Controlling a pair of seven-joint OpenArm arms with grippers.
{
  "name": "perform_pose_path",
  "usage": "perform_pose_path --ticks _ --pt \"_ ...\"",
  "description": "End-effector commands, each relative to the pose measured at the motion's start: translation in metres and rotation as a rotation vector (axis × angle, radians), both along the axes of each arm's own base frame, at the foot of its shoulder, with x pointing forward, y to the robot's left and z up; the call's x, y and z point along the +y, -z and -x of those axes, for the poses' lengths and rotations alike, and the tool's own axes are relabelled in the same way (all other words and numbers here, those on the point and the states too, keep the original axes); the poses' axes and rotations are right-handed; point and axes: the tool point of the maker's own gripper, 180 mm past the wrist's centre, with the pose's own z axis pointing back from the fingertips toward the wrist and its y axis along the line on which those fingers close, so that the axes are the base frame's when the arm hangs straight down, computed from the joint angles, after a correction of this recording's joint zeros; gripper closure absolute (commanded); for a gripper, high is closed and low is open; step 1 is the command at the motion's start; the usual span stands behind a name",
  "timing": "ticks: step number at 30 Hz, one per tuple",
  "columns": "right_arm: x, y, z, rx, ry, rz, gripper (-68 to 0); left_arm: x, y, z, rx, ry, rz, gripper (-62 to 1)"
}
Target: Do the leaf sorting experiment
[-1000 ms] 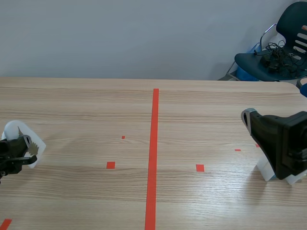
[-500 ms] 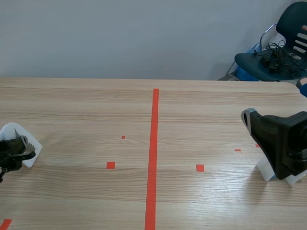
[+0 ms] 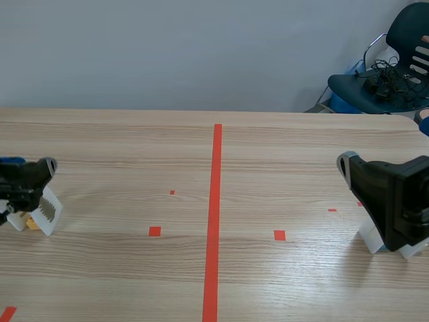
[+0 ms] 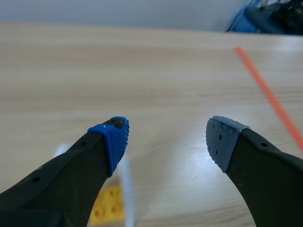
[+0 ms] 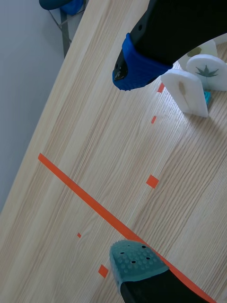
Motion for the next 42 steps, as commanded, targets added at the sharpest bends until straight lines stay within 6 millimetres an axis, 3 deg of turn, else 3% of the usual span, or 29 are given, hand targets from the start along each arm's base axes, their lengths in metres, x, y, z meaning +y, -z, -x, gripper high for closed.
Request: perform_pose_path --ticks 1,4,8,14,17,29,42 --pt "0.000 -0.009 -0.004 -0.036 0.003 -0.008 -67.9 -0.005 -0.041 -0.004 -0.101 0.041 -0.020 -37.3" --pt "0.000 -0.009 -0.004 -0.036 0.003 -0.008 -67.9 -0.029 -0.081 0.003 -0.178 0.145 -0.073 -42.5" --pt "0.000 -0.009 -0.004 -0.036 0.002 -0.008 -67.9 -0.070 -0.112 0.027 -0.247 0.311 -0.107 -62.3" --pt "0.000 -0.009 -0.004 -0.037 0.002 -0.008 -67.9 -0.127 -0.133 0.079 -0.271 0.526 -0.075 -62.3" --pt "0.000 -0.009 -0.004 -0.040 0.002 -0.009 -67.9 -0.142 -0.140 0.095 -0.274 0.573 -0.068 -62.3" --pt "0.000 -0.010 -0.004 -0.040 0.002 -0.011 -67.9 -0.144 -0.136 0.100 -0.251 0.564 -0.054 -62.3" --pt "0.000 -0.010 -0.004 -0.040 0.002 -0.011 -67.9 -0.128 -0.107 0.094 -0.163 0.516 -0.057 -62.3"
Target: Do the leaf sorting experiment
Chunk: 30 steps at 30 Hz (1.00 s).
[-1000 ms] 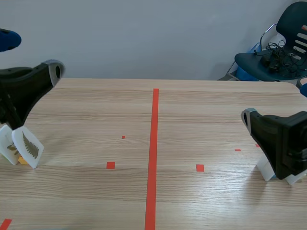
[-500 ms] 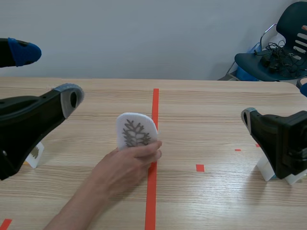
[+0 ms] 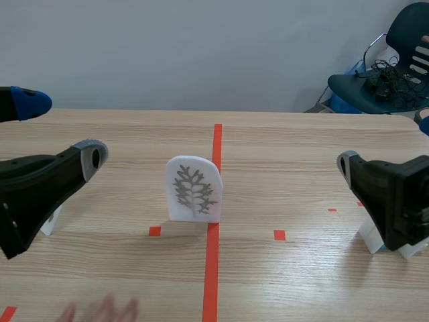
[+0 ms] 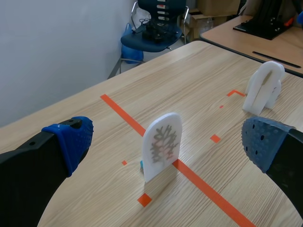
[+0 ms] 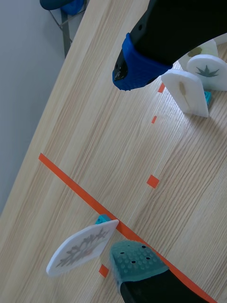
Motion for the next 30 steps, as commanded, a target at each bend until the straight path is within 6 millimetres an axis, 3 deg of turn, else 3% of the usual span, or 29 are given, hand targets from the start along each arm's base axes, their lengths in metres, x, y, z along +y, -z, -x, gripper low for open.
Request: perform_pose_path --ticks 1,8,15,30 --pt "0.000 -0.009 -0.004 -0.036 0.002 -0.009 -67.9 0.001 -0.002 -0.002 -0.004 -0.008 0.016 -62.3" --pt "0.000 -0.009 -0.004 -0.037 0.002 -0.009 -67.9 0.006 0.022 -0.002 0.069 -0.025 0.029 -62.3" --pt "0.000 -0.009 -0.004 -0.036 0.002 -0.009 -67.9 -0.013 0.057 -0.008 0.118 0.028 0.001 -62.3" --pt "0.000 -0.009 -0.004 -0.036 0.002 -0.009 -67.9 -0.040 0.143 -0.073 0.121 -0.039 -0.048 -62.3"
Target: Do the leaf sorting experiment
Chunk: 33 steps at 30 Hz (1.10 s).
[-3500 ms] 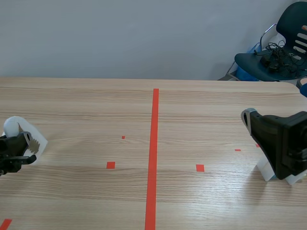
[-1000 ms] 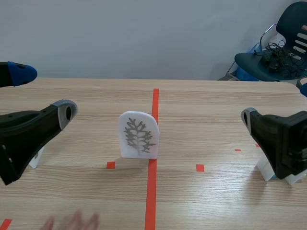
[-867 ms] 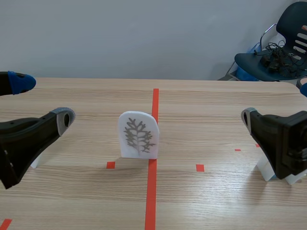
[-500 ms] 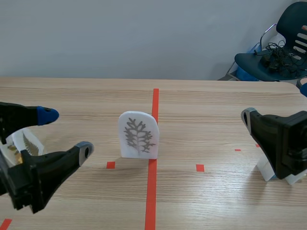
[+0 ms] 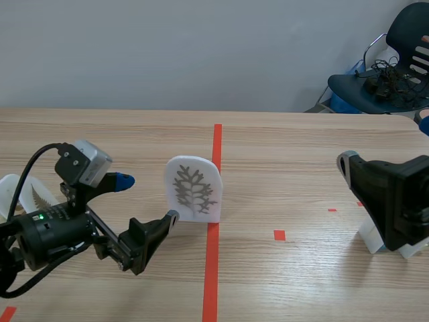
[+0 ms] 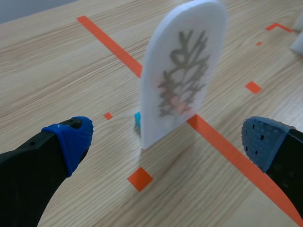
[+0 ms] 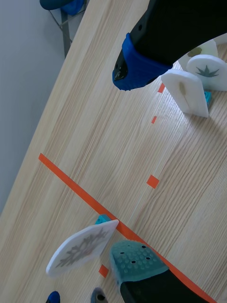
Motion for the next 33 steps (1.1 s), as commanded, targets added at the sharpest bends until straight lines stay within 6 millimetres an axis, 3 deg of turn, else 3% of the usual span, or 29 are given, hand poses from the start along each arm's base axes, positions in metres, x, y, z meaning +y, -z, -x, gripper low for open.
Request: perform_pose_path --ticks 1,10,15,17,22,27,29,33 --pt "0.000 -0.009 -0.004 -0.036 0.002 -0.009 -67.9 -0.008 -0.016 -0.014 -0.064 -0.002 0.034 -62.3" --pt "0.000 -0.009 -0.004 -0.036 0.002 -0.009 -67.9 -0.049 0.005 -0.035 -0.074 0.023 0.039 -62.3" --pt "0.000 -0.009 -0.004 -0.036 0.002 -0.009 -67.9 -0.054 0.004 -0.043 -0.100 -0.007 0.026 -62.3" --pt "0.000 -0.009 -0.004 -0.036 0.002 -0.009 -67.9 -0.052 0.004 -0.044 -0.105 -0.017 0.021 -51.3" --pt "0.000 -0.009 -0.004 -0.036 0.002 -0.009 -67.9 -0.050 0.005 -0.045 -0.105 -0.022 0.016 -32.8" --pt "0.000 -0.009 -0.004 -0.036 0.003 -0.009 -67.9 -0.051 0.003 -0.045 -0.109 -0.021 0.018 -9.7" --pt "0.000 -0.009 -0.004 -0.036 0.002 -0.009 -67.9 -0.053 0.002 -0.044 -0.108 -0.012 0.021 -5.0" --pt "0.000 -0.009 -0.004 -0.036 0.003 -0.009 -67.9 -0.053 -0.010 -0.040 -0.097 0.000 0.039 -4.6"
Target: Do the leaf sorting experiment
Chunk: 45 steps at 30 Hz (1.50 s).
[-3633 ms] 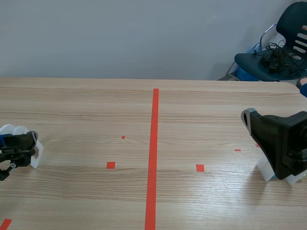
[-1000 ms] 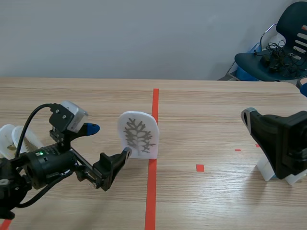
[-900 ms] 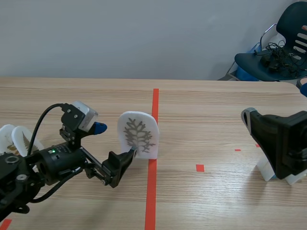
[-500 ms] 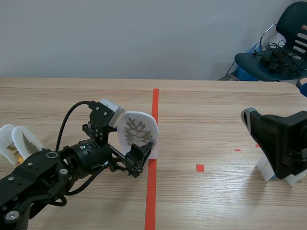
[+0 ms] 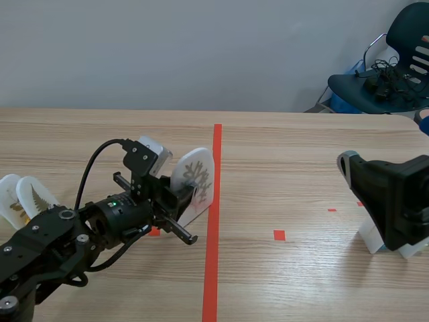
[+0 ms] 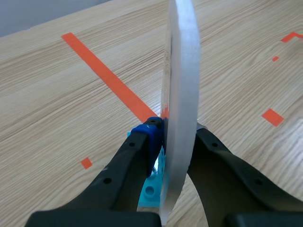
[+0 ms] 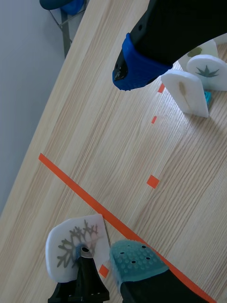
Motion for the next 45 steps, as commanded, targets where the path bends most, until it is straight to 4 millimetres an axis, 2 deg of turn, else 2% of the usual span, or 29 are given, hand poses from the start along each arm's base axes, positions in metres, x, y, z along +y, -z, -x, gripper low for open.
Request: perform_pose_path --ticks 1,4,9,13,16,19,24,29,35,39,45 --pt "0.000 -0.009 -0.004 -0.036 0.003 -0.009 -67.9 0.000 -0.029 -0.004 -0.052 -0.006 0.053 -4.6" --pt "0.000 -0.009 -0.004 -0.036 0.002 -0.009 -67.9 0.009 -0.052 0.004 -0.054 -0.025 0.079 -4.6" --pt "0.000 -0.009 -0.004 -0.036 0.003 -0.009 -67.9 0.040 -0.091 0.026 -0.087 -0.109 0.131 -4.6" --pt "0.000 -0.009 -0.004 -0.036 0.003 -0.009 -67.9 0.069 -0.105 0.042 -0.094 -0.200 0.159 -4.6" --pt "0.000 -0.009 -0.004 -0.036 0.002 -0.009 -67.9 0.090 -0.097 0.046 -0.079 -0.272 0.139 -4.6" --pt "0.000 -0.009 -0.004 -0.036 0.002 -0.009 -67.9 0.111 -0.086 0.041 -0.064 -0.362 0.111 -4.6" --pt "0.000 -0.009 -0.004 -0.036 0.002 -0.009 -67.9 0.134 -0.069 0.029 -0.057 -0.463 0.094 -4.6" --pt "0.000 -0.009 -0.004 -0.036 0.003 -0.009 -67.9 0.168 -0.050 0.012 -0.062 -0.608 0.062 -4.6" --pt "0.000 -0.009 -0.004 -0.036 0.003 -0.009 -67.9 0.202 -0.028 0.003 -0.050 -0.708 0.026 -4.6" --pt "0.000 -0.009 -0.004 -0.036 0.002 -0.009 -67.9 0.228 -0.023 0.001 -0.062 -0.780 0.005 -4.6" --pt "0.000 -0.009 -0.004 -0.036 0.003 -0.009 -67.9 0.250 -0.026 -0.001 -0.094 -0.815 -0.024 -4.6"
